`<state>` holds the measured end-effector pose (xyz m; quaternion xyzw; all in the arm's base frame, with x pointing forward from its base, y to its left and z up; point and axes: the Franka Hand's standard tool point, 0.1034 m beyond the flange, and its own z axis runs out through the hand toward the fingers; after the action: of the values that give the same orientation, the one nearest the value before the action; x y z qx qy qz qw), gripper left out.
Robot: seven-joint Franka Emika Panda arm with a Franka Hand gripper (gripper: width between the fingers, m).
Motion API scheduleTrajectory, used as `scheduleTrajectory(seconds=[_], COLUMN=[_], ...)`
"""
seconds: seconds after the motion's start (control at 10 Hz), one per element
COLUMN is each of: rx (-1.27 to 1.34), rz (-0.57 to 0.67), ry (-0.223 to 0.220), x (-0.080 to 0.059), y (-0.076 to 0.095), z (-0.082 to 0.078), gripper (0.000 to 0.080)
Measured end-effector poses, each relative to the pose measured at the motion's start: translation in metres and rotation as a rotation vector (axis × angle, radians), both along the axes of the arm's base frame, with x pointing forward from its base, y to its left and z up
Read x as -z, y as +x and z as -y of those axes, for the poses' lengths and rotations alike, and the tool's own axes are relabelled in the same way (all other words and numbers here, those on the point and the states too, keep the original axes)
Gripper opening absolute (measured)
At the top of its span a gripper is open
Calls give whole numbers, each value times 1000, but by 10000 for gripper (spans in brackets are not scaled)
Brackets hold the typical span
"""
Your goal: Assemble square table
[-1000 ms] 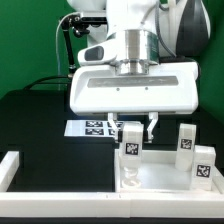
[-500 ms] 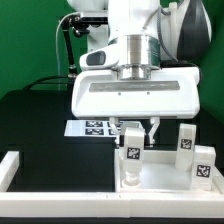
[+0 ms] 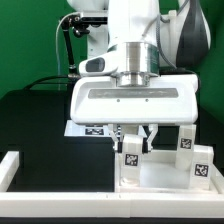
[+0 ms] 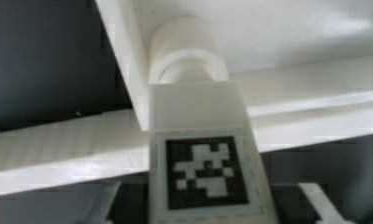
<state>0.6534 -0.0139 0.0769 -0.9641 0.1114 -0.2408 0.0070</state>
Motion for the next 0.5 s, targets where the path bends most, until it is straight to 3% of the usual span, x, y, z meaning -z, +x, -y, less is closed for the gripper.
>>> scheduleTrajectory(seconds=[0.4,0.5], rx=[4,5], rz=[58,58], ry=[-25,-26], x=[1,1], y=[4,4], z=[-3,-2], gripper=[291,366])
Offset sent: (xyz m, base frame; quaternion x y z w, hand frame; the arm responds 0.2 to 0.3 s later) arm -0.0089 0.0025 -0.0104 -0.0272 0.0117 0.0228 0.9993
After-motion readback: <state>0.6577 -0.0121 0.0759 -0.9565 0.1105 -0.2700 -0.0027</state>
